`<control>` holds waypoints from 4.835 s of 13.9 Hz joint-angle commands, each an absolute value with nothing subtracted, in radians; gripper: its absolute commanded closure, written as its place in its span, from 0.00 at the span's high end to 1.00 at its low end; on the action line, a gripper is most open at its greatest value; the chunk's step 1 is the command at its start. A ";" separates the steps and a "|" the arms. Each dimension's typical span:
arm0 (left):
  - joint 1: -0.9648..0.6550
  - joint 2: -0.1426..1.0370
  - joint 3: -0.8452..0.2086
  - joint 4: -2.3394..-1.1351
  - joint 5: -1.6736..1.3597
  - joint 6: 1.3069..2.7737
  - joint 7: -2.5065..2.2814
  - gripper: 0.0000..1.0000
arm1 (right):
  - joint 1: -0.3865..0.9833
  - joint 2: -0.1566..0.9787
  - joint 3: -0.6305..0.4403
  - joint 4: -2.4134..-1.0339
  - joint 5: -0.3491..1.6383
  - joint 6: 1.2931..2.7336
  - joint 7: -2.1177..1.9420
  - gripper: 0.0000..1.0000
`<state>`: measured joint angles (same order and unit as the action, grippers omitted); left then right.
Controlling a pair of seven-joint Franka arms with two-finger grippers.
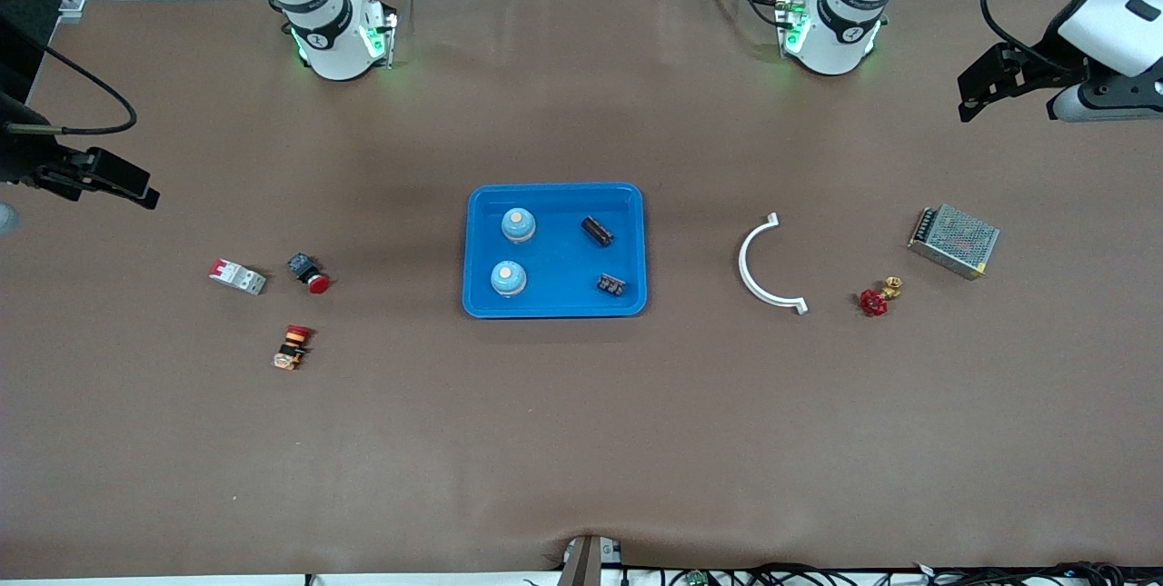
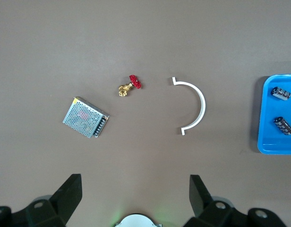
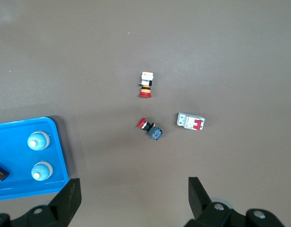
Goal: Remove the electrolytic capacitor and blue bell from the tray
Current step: 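Grasp a brown capacitor in the tray with the left gripper while the right gripper approaches, then lift the capacitor with the left gripper while the right gripper grasps a bell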
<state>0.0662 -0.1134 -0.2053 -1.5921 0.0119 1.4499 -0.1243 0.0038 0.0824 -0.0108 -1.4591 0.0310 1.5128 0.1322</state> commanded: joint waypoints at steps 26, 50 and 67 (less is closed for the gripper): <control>-0.264 0.472 -0.500 -1.744 0.189 2.132 -1.340 1.00 | 0.123 0.064 0.005 -1.756 0.040 1.764 0.484 1.00; -0.439 0.686 -0.410 -1.648 0.305 2.248 -1.603 0.00 | 0.442 0.337 0.003 -1.964 0.061 2.419 0.960 1.00; 0.067 0.448 -0.420 -1.919 0.313 1.990 -1.037 0.00 | 0.580 0.574 0.000 -1.859 0.046 2.471 1.114 1.00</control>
